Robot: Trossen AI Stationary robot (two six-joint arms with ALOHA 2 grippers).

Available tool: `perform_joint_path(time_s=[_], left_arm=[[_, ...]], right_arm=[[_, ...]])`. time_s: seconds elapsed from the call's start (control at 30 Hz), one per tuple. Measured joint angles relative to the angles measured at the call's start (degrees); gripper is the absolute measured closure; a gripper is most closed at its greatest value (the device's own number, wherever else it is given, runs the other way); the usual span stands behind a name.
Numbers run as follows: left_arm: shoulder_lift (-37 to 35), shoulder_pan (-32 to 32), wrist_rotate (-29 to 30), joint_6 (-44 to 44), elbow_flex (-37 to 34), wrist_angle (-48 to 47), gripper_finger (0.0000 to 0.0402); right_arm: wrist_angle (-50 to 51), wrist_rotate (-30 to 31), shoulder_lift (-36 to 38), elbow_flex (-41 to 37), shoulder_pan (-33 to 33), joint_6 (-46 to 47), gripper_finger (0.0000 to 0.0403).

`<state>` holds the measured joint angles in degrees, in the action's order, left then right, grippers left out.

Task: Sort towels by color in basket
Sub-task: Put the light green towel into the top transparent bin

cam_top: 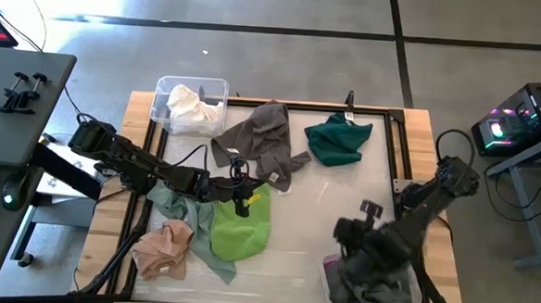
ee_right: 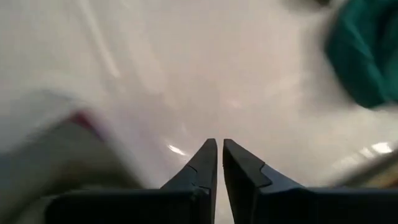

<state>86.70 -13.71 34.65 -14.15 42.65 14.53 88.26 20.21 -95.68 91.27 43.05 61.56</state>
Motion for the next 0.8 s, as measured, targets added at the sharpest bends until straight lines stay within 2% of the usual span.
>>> perform_joint_path(time_s=[0.13,0.3,0.4,0.57,0.67,0.8], left_arm=[[0.0,0.0,0.0,0.0,0.0,-0.1,0.0394],[0.0,0.0,0.0,0.1,0.0,-0.1,0.0394],[0.0,0.0,-1.0,0.4,0.0,-0.2,0.0394],[0.0,0.0,-1.6,0.4,0.0,-0.2,0.0394],[0.0,0.0,-1.6,0.4,0.0,-0.2,0.0394],[0.0,0.0,-1.6,0.5,0.0,-0.2,0.0394]], right_arm=[[1.5,-5.4,0.4,-4.2,-5.4,-4.0,0.0382],[1.1,-17.4,3.4,-11.8,-10.4,-8.0,0.0382],[0.9,-24.2,7.1,-16.4,-12.0,-6.1,0.0382],[-1.1,-33.5,13.6,-21.4,-11.3,2.9,0.0382],[-1.8,-35.4,16.8,-22.3,-9.7,7.3,0.0382],[-2.0,-33.6,20.1,-22.3,-7.0,11.7,0.0382]])
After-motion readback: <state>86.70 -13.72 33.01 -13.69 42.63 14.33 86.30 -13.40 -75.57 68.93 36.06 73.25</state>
